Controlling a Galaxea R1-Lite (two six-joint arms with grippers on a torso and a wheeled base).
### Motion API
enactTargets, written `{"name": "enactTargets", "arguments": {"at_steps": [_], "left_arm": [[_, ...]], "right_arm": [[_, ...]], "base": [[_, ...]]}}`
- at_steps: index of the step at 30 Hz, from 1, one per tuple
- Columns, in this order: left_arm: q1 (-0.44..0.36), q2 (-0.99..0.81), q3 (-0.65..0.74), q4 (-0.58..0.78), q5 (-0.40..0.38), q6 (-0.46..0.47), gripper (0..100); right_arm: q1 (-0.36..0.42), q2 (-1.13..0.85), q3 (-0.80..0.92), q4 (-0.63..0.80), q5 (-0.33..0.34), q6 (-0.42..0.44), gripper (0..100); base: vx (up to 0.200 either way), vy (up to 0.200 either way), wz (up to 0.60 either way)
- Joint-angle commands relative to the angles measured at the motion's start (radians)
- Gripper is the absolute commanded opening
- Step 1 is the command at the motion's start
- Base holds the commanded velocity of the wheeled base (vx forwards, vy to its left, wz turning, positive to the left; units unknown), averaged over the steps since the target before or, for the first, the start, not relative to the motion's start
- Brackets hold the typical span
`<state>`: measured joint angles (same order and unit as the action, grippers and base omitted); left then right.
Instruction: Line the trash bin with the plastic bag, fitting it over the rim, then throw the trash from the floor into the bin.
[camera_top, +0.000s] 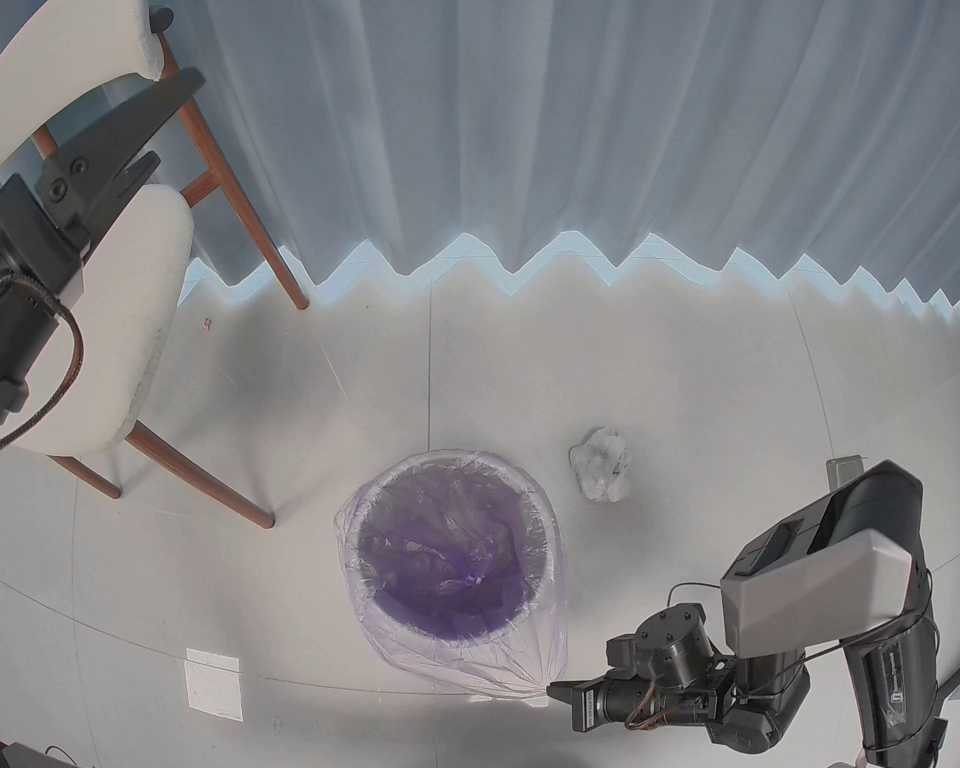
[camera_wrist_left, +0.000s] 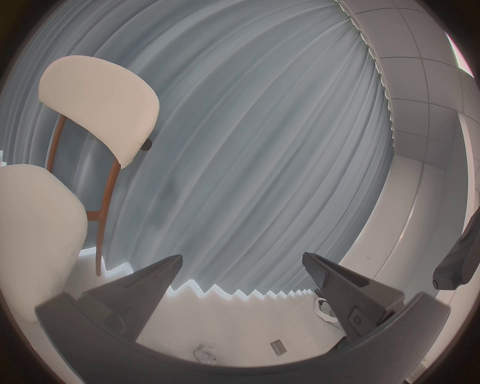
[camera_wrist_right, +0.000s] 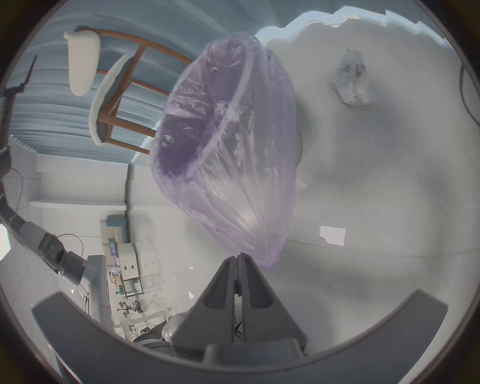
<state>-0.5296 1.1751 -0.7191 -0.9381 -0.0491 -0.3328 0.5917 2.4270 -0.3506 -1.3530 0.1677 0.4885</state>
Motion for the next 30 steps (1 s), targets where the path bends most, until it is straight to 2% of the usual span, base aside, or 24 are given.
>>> {"name": "enactTargets", "arguments": {"at_steps": [1, 7, 8, 9, 10, 12, 13, 14, 20, 22, 24, 25, 26, 27, 28, 30], "left_arm": [[0.002, -0.002, 0.001, -0.001, 0.0, 0.0, 100], [0.006, 0.003, 0.003, -0.005, 0.0, -0.008, 100], [0.02, 0.011, 0.0, -0.022, -0.001, -0.02, 100], [0.02, 0.011, 0.0, -0.022, -0.001, -0.02, 100], [0.025, 0.012, 0.003, -0.022, -0.005, -0.04, 100], [0.028, 0.015, 0.006, -0.022, -0.018, -0.054, 100], [0.028, 0.017, 0.006, -0.021, -0.02, -0.055, 100], [0.034, 0.023, 0.007, -0.024, -0.023, -0.06, 100], [0.036, 0.026, 0.004, -0.039, -0.024, -0.097, 100], [0.037, 0.028, -0.008, -0.076, -0.026, -0.178, 100], [0.046, 0.029, -0.014, -0.097, -0.026, -0.236, 100], [0.046, 0.029, -0.014, -0.097, -0.026, -0.236, 100], [0.065, 0.029, -0.022, -0.113, -0.034, -0.305, 100], [0.066, 0.029, -0.022, -0.114, -0.037, -0.315, 100], [0.074, 0.028, -0.023, -0.116, -0.06, -0.367, 100], [0.074, 0.024, -0.02, -0.116, -0.075, -0.391, 100]], "right_arm": [[-0.069, -0.008, -0.051, 0.009, 0.062, -0.045, 0], [-0.136, -0.072, -0.048, -0.078, 0.062, -0.03, 0], [-0.164, -0.121, -0.051, -0.153, 0.047, 0.027, 0], [-0.164, -0.121, -0.051, -0.153, 0.047, 0.027, 0], [-0.19, -0.154, -0.082, -0.204, -0.007, 0.078, 0], [-0.217, -0.171, -0.123, -0.215, -0.083, 0.096, 0], [-0.222, -0.172, -0.128, -0.215, -0.092, 0.096, 100], [-0.247, -0.178, -0.146, -0.215, -0.123, 0.096, 100], [-0.337, -0.24, -0.238, -0.206, -0.116, 0.117, 100], [-0.405, -0.315, -0.37, -0.118, -0.109, 0.142, 100], [-0.437, -0.382, -0.461, -0.026, -0.109, 0.202, 100], [-0.437, -0.382, -0.461, -0.026, -0.109, 0.202, 100], [-0.487, -0.483, -0.588, 0.089, -0.109, 0.344, 100], [-0.497, -0.497, -0.605, 0.106, -0.108, 0.369, 100], [-0.575, -0.574, -0.735, 0.201, -0.065, 0.578, 100], [-0.627, -0.594, -0.811, 0.222, -0.01, 0.763, 100]], "base": [[0.0, 0.0, 0.0], [0.0, 0.0, 0.0], [0.0, 0.0, 0.0], [0.0, 0.0, 0.0], [0.0, 0.0, 0.0], [0.0, 0.0, 0.0], [0.0, 0.0, 0.0], [0.0, 0.0, 0.0], [0.0, 0.0, 0.0], [0.0, 0.0, 0.0], [0.0, 0.0, 0.0], [0.0, 0.0, 0.0], [0.0, 0.0, 0.0], [0.0, 0.0, 0.0], [0.0, 0.0, 0.0], [0.0, 0.0, 0.0]]}}
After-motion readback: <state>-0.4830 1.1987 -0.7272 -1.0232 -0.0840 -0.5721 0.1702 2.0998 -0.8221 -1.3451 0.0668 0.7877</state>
